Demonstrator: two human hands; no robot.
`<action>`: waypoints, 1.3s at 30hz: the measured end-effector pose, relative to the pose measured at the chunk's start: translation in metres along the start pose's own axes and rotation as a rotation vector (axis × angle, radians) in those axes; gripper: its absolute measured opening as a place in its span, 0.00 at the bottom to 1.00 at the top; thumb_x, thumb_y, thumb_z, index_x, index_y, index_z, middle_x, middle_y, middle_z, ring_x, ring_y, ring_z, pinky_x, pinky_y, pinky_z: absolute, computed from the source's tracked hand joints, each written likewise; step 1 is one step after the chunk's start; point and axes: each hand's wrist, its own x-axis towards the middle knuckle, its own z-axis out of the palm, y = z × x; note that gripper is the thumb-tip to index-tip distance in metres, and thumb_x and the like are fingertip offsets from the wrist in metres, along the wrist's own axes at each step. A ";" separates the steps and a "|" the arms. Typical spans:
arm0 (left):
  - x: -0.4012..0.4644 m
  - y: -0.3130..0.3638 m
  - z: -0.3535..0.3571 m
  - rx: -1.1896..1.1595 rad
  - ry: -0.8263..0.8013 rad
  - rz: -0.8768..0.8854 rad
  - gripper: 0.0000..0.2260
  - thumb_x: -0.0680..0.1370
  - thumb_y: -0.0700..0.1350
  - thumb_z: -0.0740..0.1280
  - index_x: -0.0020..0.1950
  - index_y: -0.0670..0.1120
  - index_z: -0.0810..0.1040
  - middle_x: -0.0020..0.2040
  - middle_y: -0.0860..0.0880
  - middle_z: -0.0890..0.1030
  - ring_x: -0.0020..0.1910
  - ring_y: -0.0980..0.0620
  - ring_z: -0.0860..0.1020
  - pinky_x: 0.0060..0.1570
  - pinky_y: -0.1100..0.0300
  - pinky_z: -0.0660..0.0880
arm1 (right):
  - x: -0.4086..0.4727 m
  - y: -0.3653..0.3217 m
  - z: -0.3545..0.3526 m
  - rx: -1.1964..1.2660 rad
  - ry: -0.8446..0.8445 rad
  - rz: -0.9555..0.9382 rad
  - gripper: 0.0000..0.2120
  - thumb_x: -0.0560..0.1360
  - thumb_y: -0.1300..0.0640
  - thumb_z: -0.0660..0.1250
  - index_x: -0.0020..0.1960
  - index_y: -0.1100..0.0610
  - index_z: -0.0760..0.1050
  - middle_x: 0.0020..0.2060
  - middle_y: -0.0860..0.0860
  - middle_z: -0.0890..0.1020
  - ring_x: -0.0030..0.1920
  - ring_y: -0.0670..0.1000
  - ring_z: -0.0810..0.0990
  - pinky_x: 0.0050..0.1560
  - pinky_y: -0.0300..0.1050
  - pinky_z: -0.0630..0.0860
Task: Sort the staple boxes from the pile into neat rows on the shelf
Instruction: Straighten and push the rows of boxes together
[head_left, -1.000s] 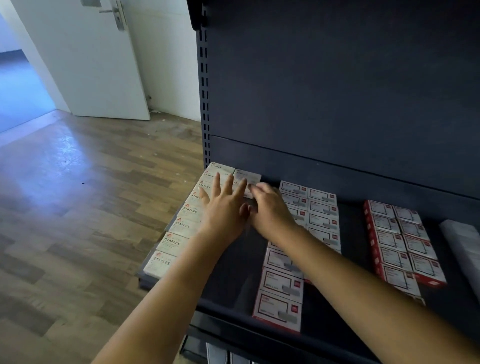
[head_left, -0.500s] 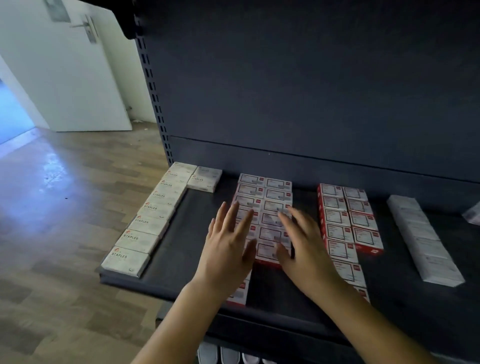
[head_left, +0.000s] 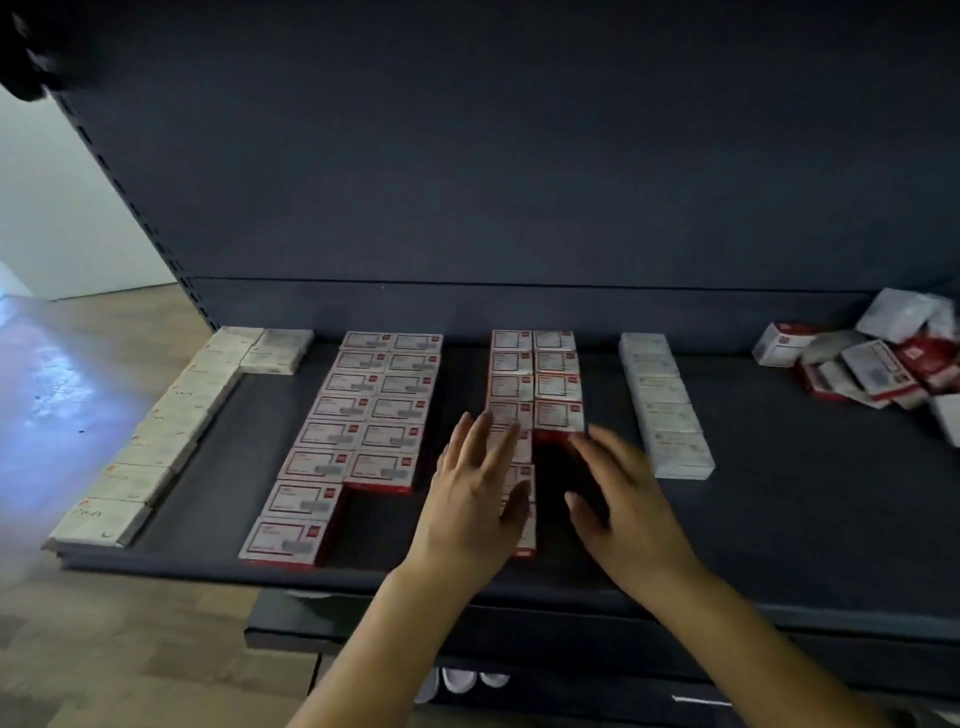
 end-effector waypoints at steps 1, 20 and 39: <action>0.002 0.010 0.007 0.019 -0.010 0.009 0.27 0.78 0.47 0.63 0.75 0.47 0.59 0.76 0.44 0.57 0.76 0.42 0.51 0.70 0.46 0.57 | -0.006 0.010 -0.005 0.007 0.013 0.015 0.25 0.72 0.61 0.70 0.68 0.62 0.69 0.67 0.58 0.69 0.67 0.57 0.67 0.64 0.48 0.63; 0.037 0.208 0.161 -0.024 -0.181 0.197 0.31 0.73 0.54 0.49 0.73 0.41 0.64 0.73 0.39 0.64 0.74 0.38 0.57 0.71 0.45 0.57 | -0.094 0.172 -0.138 0.042 0.132 0.178 0.25 0.70 0.70 0.69 0.65 0.63 0.71 0.64 0.59 0.72 0.65 0.57 0.69 0.64 0.44 0.60; 0.088 0.285 0.197 0.156 -0.391 0.302 0.25 0.81 0.46 0.57 0.76 0.45 0.55 0.76 0.44 0.54 0.76 0.45 0.48 0.73 0.53 0.47 | -0.059 0.291 -0.225 -0.095 0.425 0.493 0.37 0.67 0.57 0.75 0.70 0.62 0.62 0.68 0.63 0.63 0.70 0.61 0.56 0.66 0.53 0.58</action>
